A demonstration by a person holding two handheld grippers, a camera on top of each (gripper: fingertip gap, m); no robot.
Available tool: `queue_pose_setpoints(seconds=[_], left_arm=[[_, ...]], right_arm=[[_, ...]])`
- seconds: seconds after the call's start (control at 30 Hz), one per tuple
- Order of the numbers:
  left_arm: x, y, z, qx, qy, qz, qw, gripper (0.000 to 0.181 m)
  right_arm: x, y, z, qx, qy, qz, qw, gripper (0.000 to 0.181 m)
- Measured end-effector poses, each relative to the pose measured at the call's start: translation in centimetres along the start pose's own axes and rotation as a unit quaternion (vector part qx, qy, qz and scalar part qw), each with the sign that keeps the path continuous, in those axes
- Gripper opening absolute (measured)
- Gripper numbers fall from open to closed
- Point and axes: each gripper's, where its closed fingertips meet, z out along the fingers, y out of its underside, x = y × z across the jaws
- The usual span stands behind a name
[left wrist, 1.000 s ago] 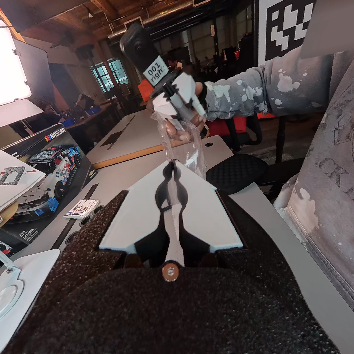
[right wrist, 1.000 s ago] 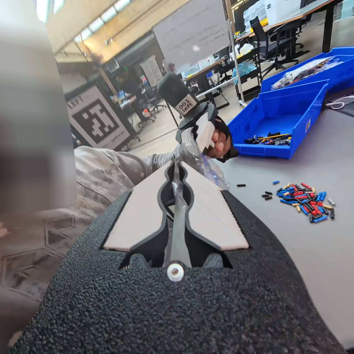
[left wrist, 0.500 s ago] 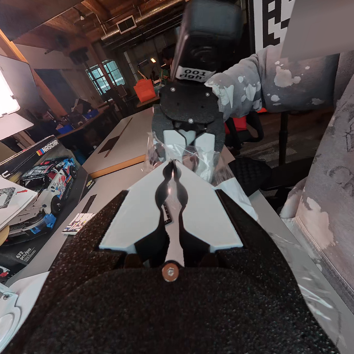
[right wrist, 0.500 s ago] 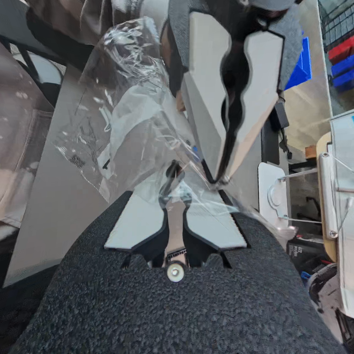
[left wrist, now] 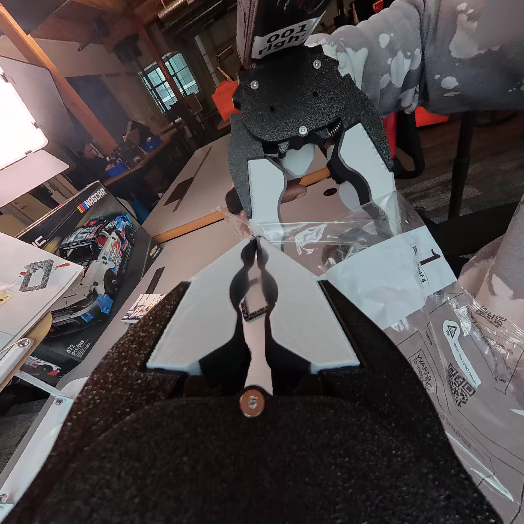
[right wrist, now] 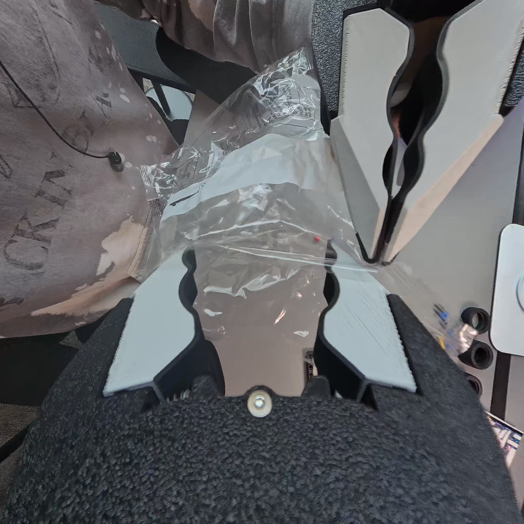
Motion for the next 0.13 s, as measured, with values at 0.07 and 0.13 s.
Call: queue_pose_setpoints(seconds=[0.07, 0.13], left_arm=[[0.09, -0.07, 0.16, 0.0, -0.002, 0.016, 1.0, 0.0], [0.12, -0.12, 0.33, -0.003, -0.008, 0.036, 0.999, 0.0]], right_arm=[[-0.29, 0.31, -0.11, -0.01, -0.002, -0.005, 1.0, 0.097], [-0.45, 0.56, -0.31, -0.014, -0.007, -0.004, 1.0, 0.098]])
